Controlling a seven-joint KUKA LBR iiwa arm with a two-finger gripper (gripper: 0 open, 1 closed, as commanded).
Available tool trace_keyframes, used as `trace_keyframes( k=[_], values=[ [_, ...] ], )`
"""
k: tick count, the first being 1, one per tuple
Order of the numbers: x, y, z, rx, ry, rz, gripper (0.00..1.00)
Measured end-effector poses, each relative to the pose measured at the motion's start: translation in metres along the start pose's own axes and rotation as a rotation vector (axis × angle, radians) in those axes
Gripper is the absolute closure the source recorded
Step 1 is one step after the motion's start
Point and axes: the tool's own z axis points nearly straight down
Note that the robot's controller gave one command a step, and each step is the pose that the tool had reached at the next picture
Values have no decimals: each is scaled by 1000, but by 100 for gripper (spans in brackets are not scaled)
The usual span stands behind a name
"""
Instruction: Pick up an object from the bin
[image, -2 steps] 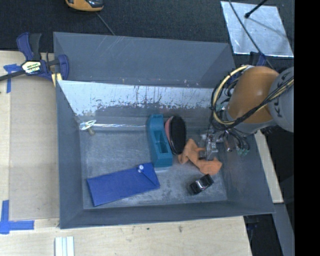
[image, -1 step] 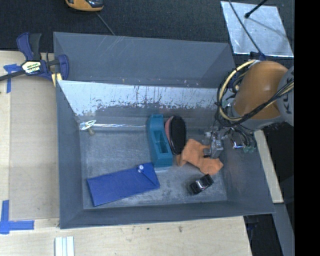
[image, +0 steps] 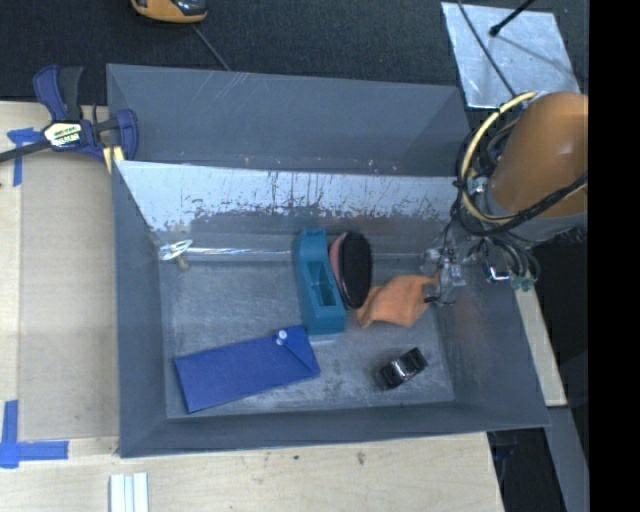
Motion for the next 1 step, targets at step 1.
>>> trace_keyframes(
  k=[1],
  values=[
    [9, -5, -61, 0, -1, 6, 100]
  ],
)
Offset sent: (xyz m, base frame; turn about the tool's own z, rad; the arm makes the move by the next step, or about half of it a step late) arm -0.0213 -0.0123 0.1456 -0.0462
